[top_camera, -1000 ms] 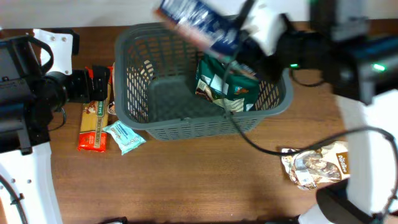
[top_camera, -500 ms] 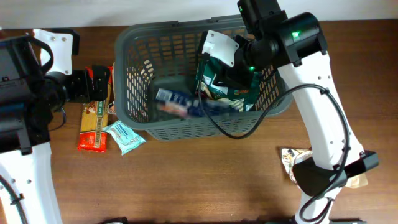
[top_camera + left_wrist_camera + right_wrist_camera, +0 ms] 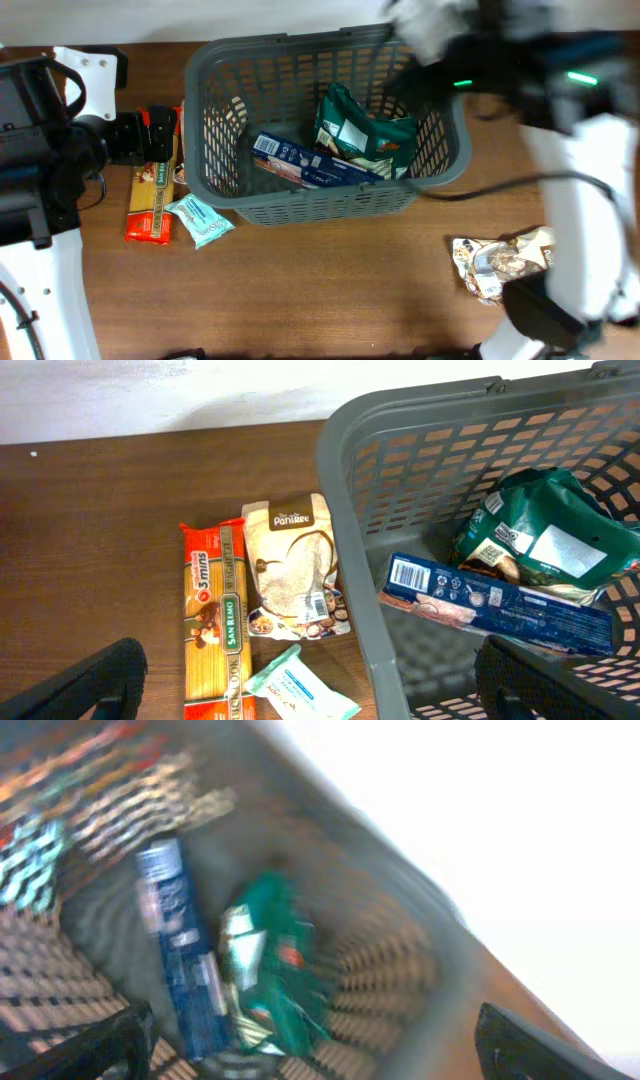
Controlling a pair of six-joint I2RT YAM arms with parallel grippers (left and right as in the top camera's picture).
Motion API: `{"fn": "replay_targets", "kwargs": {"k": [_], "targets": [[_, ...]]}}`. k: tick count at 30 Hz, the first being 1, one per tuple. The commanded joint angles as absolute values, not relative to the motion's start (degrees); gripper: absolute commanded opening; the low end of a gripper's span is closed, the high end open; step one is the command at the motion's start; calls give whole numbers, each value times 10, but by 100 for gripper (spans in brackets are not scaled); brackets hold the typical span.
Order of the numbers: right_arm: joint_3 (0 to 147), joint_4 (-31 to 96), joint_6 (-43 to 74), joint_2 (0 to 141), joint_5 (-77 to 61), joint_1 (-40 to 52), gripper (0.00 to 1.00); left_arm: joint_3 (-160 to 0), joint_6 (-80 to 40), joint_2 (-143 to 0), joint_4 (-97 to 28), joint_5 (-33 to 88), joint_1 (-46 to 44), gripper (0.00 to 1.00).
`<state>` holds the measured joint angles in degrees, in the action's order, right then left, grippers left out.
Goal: Pack container
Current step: 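Move the blue box over the basket and drop it inside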
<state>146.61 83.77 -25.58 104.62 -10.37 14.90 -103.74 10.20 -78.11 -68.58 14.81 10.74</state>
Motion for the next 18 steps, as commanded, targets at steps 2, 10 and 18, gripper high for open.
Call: {"fn": "replay_targets", "kwargs": {"k": [2,10,18], "targets": [[1483,841,-43,999,-75,65,99,-1046,97,-775,-687,157,110,99],[1474,935,107,1012,1,-6,99,-1046,97,-775,-687,157,110,99],[1370,966,235,1016,70,-88,97,-1046,97,-775,-687,157,110,99]]}}
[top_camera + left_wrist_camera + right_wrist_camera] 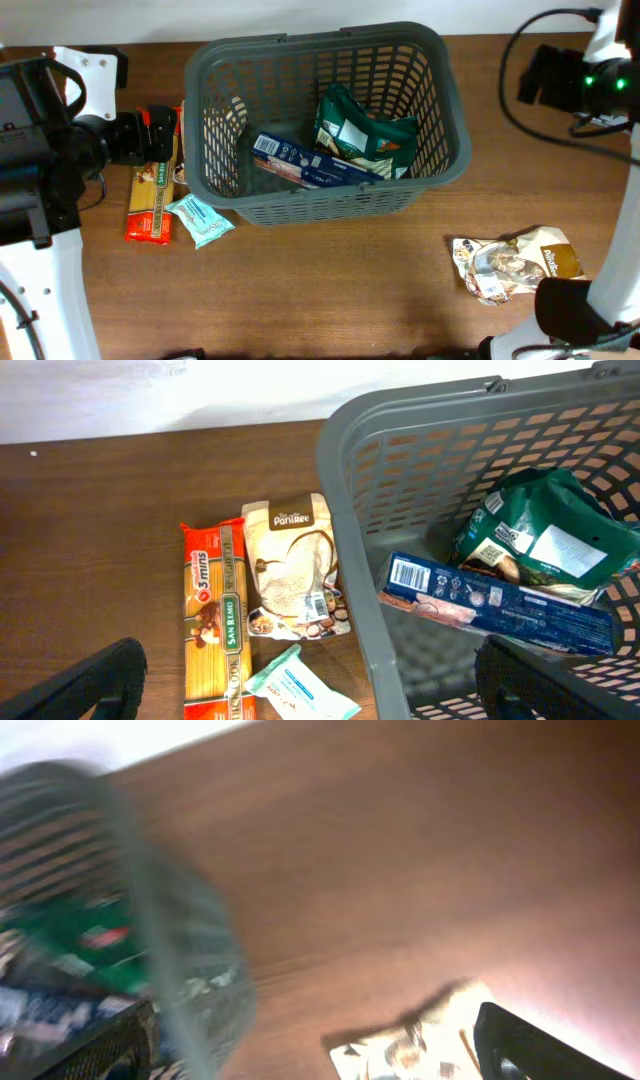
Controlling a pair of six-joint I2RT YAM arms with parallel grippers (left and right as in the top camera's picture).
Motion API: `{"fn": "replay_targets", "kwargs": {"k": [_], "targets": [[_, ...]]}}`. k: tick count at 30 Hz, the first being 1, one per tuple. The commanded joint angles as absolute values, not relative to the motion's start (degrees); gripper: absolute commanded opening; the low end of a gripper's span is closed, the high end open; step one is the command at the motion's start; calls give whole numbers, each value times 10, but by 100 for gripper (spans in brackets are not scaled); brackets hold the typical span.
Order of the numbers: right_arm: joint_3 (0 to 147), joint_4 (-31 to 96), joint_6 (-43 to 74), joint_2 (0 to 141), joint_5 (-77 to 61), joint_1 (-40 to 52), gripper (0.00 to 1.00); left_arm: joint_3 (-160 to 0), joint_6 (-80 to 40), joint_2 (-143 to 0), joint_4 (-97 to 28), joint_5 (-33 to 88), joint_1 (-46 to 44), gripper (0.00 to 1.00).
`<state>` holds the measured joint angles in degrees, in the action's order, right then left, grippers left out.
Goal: Pack container
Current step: 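Move the blue box over the basket and drop it inside, then grasp the clear brown-labelled pouch with the right gripper and lift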
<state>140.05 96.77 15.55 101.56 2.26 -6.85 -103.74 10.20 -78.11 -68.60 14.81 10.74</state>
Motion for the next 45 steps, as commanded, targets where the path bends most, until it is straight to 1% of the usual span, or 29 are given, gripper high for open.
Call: {"fn": "replay_targets", "kwargs": {"k": [1,6,10,13,18,22,25,27,31,35,40,45], "targets": [[1352,962,235,1016,70,-93,97,-1046,97,-775,-687,157,110,99],[1223,911,232,981,92,-98,97,-1046,97,-775,-687,157,110,99],[1055,819,223,889,95,-106,98,-1046,97,-775,-687,157,110,99],[928,763,212,815,69,-118,99,-1046,97,-775,-687,157,110,99],[747,723,213,710,49,-125,99,-1046,97,-775,-687,157,110,99],[625,700,236,656,58,-125,100,-1046,97,-775,-687,157,110,99],[534,651,273,625,58,-125,100,-1046,97,-775,-687,157,110,99],[495,613,297,611,22,-129,99,-1046,97,-775,-687,157,110,99],[442,564,362,606,22,-130,99,-1046,97,-775,-687,157,110,99],[401,528,436,606,81,-130,99,-1046,97,-775,-687,157,110,99],[348,464,473,615,124,-130,99,-1046,97,-775,-687,157,110,99],[332,434,500,665,122,-160,99,-1046,97,-775,-687,157,110,99]]}}
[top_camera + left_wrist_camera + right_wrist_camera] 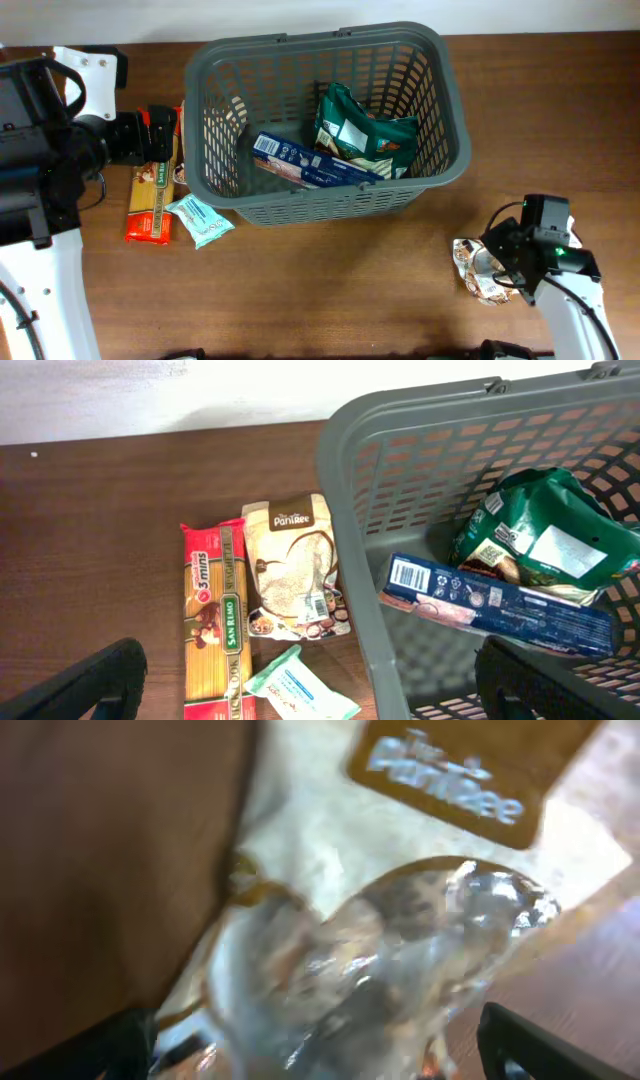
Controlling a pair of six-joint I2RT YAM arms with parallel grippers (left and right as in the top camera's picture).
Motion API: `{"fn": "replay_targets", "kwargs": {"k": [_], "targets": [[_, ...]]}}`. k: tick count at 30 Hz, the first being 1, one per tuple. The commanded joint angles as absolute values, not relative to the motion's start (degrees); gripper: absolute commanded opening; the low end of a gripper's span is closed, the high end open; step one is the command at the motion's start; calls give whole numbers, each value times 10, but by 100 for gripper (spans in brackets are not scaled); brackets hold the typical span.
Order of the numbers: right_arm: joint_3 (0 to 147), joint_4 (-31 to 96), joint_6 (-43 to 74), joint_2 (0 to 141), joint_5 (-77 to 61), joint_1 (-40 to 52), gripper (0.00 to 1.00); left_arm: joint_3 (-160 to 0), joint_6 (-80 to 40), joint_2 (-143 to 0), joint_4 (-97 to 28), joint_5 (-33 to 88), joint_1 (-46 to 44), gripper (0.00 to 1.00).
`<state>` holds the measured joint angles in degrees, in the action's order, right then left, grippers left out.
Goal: Pack container
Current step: 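Grasp the clear brown-labelled pouch with the right gripper and lift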
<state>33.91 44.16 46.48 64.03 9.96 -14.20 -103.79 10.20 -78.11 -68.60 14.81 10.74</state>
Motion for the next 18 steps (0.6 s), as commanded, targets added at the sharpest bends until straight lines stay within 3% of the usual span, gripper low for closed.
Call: {"fn": "replay_targets", "kwargs": {"k": [1,8,18], "targets": [[332,426,500,685,114,-168,99,-1046,97,-775,-687,157,110,99],[332,373,498,821,79,-195,99,-1046,97,-775,-687,157,110,99],[332,331,499,895,71,-195,72,-1046,97,-775,-687,157,110,99]]}}
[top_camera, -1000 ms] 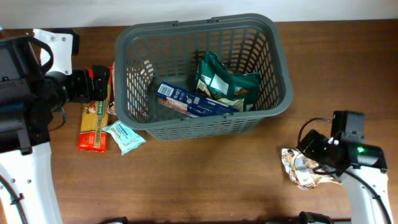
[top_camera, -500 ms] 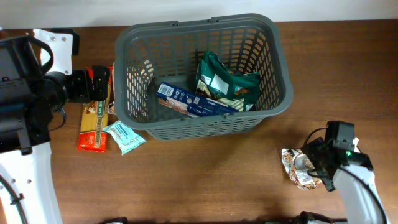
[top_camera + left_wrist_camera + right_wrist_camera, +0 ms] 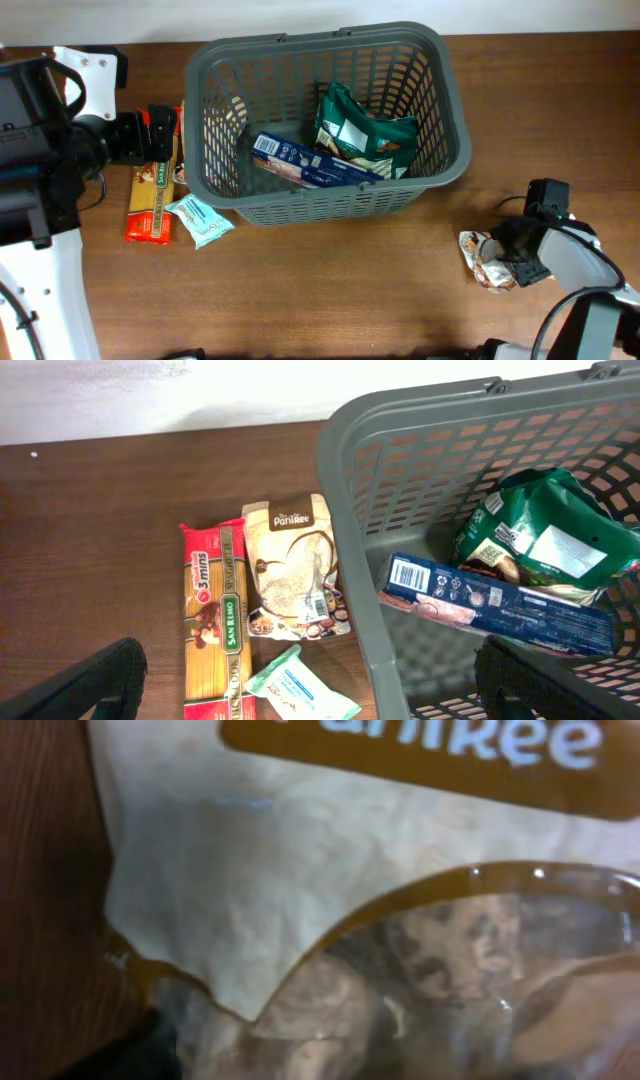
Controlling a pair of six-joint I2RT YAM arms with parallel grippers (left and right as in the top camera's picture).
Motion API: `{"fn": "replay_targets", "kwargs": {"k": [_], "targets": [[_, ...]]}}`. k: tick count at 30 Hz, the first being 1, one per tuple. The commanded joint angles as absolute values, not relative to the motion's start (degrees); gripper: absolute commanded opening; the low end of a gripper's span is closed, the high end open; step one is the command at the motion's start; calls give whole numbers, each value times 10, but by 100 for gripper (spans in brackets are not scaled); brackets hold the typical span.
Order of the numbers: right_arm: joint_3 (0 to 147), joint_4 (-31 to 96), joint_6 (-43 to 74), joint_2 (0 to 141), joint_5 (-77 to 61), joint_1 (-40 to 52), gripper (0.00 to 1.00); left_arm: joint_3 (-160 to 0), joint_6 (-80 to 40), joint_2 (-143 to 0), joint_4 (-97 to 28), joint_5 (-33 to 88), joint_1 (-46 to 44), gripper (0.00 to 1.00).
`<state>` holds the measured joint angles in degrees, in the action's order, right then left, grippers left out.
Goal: Pack container
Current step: 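Grasp the clear brown-labelled pouch with the right gripper and lift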
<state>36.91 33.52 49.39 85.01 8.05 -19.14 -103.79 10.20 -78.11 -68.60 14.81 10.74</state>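
Observation:
The grey basket (image 3: pixel 320 205) stands at the table's back middle. It holds a green bag (image 3: pixel 360 125) and a blue packet (image 3: pixel 310 162). At the front right lies a crumpled tan snack pouch (image 3: pixel 482 260). My right gripper (image 3: pixel 515 250) is shut on it, and the pouch (image 3: pixel 350 870) fills the right wrist view. My left gripper (image 3: pixel 315 682) hangs open left of the basket. Below it lie a red pasta pack (image 3: pixel 213 620), a tan pouch (image 3: pixel 292 570) and a pale green wipes packet (image 3: pixel 300 685).
A white wall (image 3: pixel 150 390) runs along the table's back edge. Bare brown tabletop (image 3: pixel 340 290) lies in front of the basket, between the two arms. The right arm's black cable (image 3: pixel 600 330) trails at the front right corner.
My right gripper has shifted slightly right on the snack pouch and sits closer to it. The pouch looks more bunched. The left arm and the items by it have not moved.
My right gripper was open over the basket, above the green bag and blue packet. Then it was at the table's back right. Later it was down over the snack pouch at the front right, and now it is shut on that pouch. The left arm stayed still.

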Motion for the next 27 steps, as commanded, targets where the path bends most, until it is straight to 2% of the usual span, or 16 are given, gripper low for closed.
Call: {"fn": "replay_targets", "kwargs": {"k": [1,13,20,27], "targets": [[332,329,499,895,71,-195,70,-1046,97,-775,-687,157,110,99],[394,356,498,888,71,-195,36,-1046,97,-775,-687,157,110,99],[533,457,473,869,71,-195,31,-1046,97,-775,-687,157,110,99],[780,573,403,841,36,-187,31,-1046,97,-775,-687,157,110,99]]}}
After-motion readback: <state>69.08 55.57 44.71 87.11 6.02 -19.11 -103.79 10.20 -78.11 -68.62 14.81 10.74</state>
